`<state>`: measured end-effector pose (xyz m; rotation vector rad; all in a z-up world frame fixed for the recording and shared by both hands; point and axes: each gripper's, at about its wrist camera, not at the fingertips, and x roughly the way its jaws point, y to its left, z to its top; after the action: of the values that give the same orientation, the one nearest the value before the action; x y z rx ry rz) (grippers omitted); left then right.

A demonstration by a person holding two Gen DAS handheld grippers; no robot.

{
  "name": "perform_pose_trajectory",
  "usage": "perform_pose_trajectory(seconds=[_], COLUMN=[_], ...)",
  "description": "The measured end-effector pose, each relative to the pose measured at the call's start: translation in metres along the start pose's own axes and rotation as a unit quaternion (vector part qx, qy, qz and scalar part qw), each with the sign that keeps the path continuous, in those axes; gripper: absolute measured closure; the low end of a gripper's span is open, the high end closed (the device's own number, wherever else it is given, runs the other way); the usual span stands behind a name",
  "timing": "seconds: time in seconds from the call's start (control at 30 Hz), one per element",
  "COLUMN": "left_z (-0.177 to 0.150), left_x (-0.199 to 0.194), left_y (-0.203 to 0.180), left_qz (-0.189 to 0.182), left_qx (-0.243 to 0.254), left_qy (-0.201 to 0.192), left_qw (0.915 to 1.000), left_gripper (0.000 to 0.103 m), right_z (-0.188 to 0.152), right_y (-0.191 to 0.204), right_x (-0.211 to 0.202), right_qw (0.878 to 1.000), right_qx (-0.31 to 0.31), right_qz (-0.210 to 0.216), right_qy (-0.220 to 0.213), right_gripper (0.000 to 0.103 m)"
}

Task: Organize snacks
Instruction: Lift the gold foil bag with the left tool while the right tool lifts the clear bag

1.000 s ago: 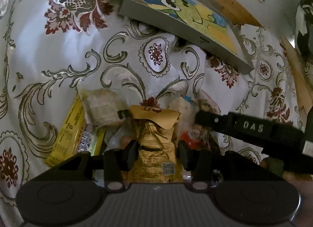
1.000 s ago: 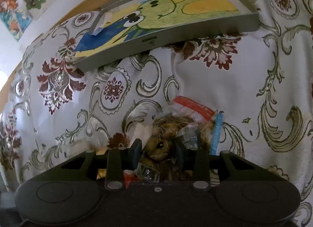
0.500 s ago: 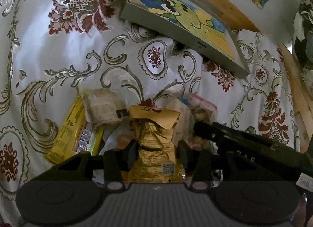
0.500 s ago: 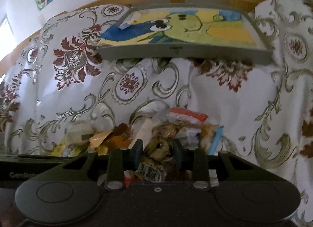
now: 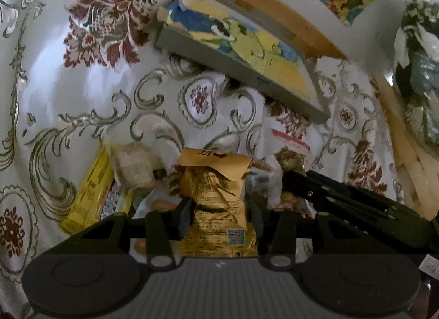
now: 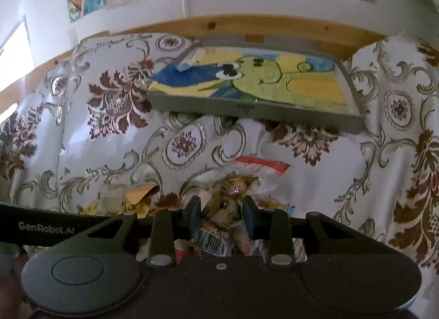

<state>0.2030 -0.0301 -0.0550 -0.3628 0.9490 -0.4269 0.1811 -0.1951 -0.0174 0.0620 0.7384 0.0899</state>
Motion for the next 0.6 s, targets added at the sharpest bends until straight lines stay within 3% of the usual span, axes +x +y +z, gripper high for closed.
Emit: perform_pose_trajectory(seconds=[0.27, 0.43, 0.6], left_z=[0.012, 0.022, 0.028], left_x=[-0.007, -0.012, -0.013], left_y=[0.001, -0.007, -0.007], left_qz=[0.0, 0.026, 0.023], left_qx=[-0.003, 0.024, 0.019], left_qy=[-0.04, -0.081, -0.093], left_qw=[0.9992, 0.9961, 0.9953], left_gripper=[0.054, 0.054, 0.054], right_z=[0.003, 0.009, 0.013], right_y=[0.008, 0.003, 0.0], right_x=[-0.007, -0.01, -0.012], right_qw=[0.998, 0.998, 0.997], right_qx=[-0.04, -0.02, -0.017], right_qz=[-0.025, -0.018, -0.024], right_qy=[-0.037, -0.057, -0.069], right_gripper=[0.069, 0.069, 0.069])
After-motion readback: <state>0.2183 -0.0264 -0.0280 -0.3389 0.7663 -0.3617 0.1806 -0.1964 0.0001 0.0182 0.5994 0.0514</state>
